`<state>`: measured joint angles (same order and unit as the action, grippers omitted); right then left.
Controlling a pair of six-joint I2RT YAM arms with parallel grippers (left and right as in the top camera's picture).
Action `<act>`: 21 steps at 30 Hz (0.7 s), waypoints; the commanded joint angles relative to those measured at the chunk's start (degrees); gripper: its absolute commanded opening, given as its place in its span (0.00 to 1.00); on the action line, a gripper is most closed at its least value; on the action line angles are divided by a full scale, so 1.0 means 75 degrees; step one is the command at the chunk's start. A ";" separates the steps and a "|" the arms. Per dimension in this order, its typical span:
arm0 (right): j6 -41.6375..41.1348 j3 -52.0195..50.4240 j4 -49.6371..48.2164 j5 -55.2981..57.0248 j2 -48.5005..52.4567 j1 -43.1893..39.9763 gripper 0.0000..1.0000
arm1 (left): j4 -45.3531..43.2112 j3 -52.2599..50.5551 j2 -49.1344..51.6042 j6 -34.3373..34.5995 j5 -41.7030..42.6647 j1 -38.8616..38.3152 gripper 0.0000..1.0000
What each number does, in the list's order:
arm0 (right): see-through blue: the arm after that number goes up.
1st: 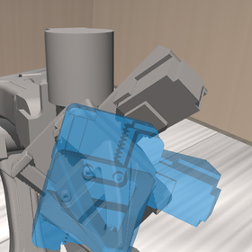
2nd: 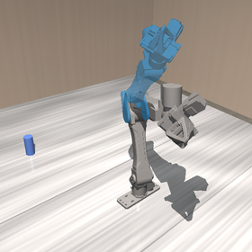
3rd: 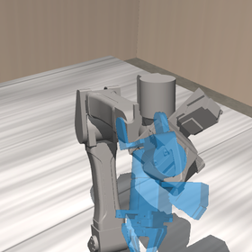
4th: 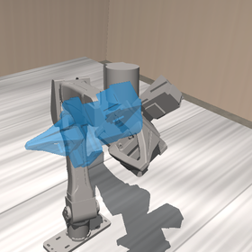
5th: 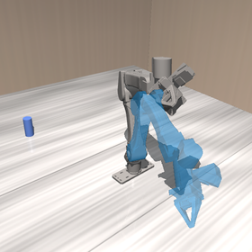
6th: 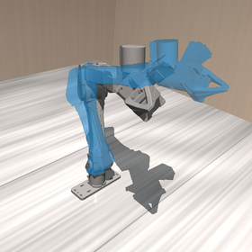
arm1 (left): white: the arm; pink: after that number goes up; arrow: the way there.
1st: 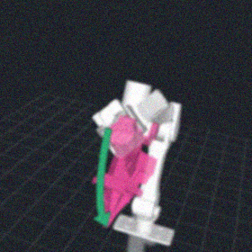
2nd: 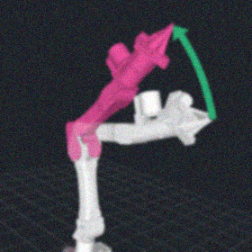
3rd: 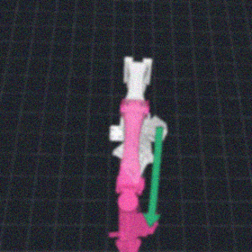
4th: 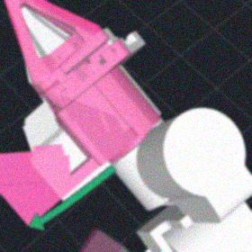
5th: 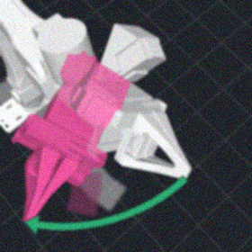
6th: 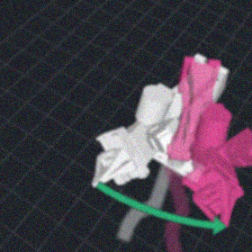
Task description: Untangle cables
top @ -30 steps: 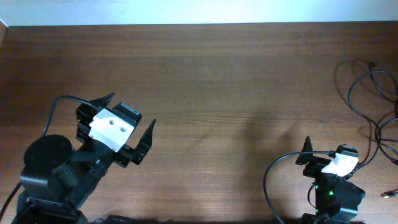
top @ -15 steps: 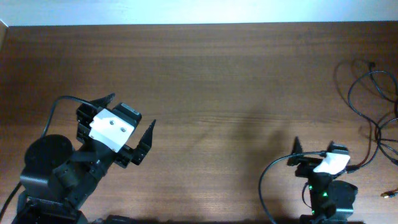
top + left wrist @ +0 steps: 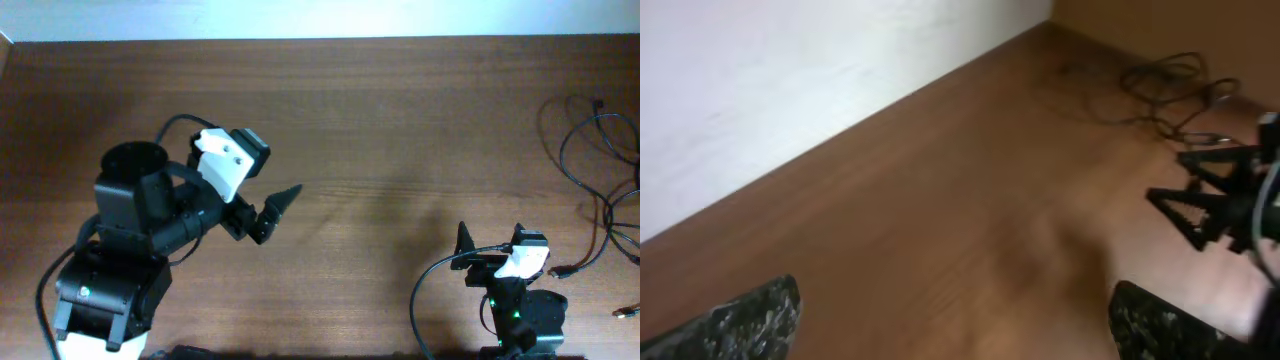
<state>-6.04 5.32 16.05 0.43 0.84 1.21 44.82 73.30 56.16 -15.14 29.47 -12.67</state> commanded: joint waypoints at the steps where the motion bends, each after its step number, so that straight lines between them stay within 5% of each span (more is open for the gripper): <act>1: -0.0061 -0.0052 0.0015 0.0035 -0.0079 0.0044 0.99 | 0.0012 -0.0023 0.0041 0.0306 0.0312 -0.0041 0.99; 8: -0.0061 -0.0052 0.0015 0.0035 -0.0079 0.0044 0.99 | -0.0542 -0.0073 -0.0076 -0.0574 0.0475 -0.0111 0.99; 12: -0.0061 -0.0052 0.0015 0.0035 -0.0079 0.0044 0.99 | -0.3695 -0.2174 -0.1545 -0.0586 0.0493 -0.0070 0.99; 15: -0.0061 -0.0052 0.0015 0.0035 -0.0079 0.0044 0.99 | -0.7152 -0.5461 -0.3369 -0.0478 0.0466 0.0105 0.99; 21: -0.0061 -0.0052 0.0015 0.0035 -0.0079 0.0044 0.99 | -0.9600 -0.8058 -0.4951 -0.0478 -0.0393 0.0697 0.99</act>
<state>-6.09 5.32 16.03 0.43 0.69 1.21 -24.91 16.47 22.55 -18.65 30.83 -7.79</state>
